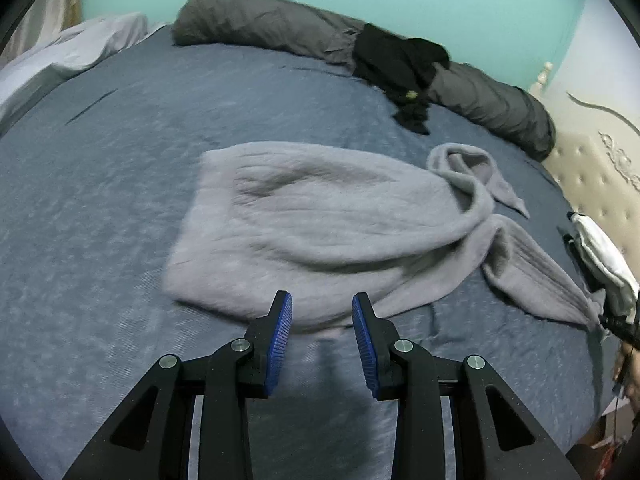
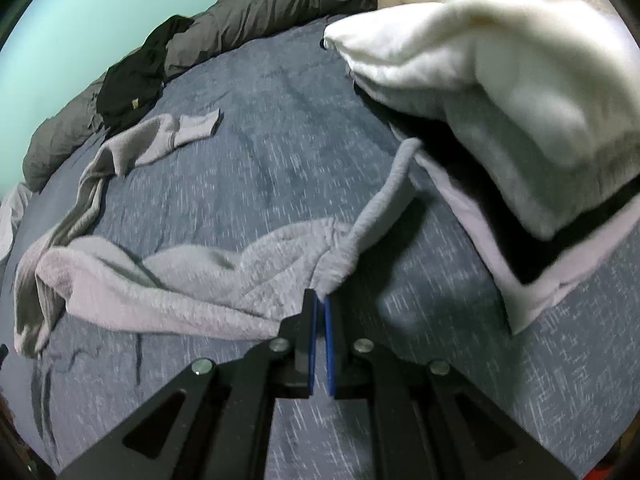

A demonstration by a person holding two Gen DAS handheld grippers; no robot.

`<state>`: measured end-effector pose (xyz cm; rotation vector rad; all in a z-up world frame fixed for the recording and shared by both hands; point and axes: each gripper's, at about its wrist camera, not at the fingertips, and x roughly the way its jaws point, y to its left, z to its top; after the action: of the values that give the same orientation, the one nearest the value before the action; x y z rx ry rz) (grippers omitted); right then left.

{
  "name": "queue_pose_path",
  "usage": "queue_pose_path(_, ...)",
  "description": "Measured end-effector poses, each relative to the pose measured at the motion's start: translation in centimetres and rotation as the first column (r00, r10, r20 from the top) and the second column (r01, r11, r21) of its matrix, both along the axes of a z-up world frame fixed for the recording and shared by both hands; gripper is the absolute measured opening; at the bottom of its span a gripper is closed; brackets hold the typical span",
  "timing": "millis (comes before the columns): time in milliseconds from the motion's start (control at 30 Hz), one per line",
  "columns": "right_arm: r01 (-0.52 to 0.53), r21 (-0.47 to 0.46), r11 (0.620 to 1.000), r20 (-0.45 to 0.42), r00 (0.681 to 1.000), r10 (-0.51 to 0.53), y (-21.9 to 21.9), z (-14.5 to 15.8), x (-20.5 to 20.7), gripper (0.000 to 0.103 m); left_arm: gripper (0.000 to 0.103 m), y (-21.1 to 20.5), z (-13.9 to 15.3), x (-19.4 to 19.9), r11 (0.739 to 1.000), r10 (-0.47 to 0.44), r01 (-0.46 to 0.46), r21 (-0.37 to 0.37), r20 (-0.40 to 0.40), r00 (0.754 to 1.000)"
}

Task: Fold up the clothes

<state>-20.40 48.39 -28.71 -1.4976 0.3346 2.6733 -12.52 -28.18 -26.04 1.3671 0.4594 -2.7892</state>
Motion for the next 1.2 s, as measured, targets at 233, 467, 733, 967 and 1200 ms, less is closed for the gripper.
queue_pose_path(233,-0.049,0.010,0.999,-0.025,0.998,0.049,-0.9,0.5,2.4,0.013,0.045,-3.8,0.0,1.1,1.000,0.025,-0.026,0.002,0.081,0.996)
queue_pose_path(467,-0.113,0.080,0.990,-0.174,0.977,0.126,-3.5,5.5,5.1,0.032,0.051,-5.2,-2.6,0.7,0.999,0.042,-0.046,0.021,0.159,0.986)
queue_pose_path(733,-0.344,0.003,0.939,-0.175,0.924,0.339,-12.1,5.3,3.7,0.054,0.051,-4.5,-5.1,0.3,0.997,0.022,-0.035,0.069,0.189,0.982)
queue_pose_path(967,-0.481,-0.041,0.876,-0.117,0.873,0.474,-20.0,2.0,1.8,0.054,0.051,-3.2,-7.3,-0.5,0.994,-0.017,-0.008,0.112,0.218,0.976)
queue_pose_path(1200,-0.495,-0.080,0.865,-0.102,0.868,0.486,-21.2,0.8,1.0,0.054,0.051,-0.7,-8.8,-2.5,0.991,-0.057,0.032,0.128,0.204,0.977)
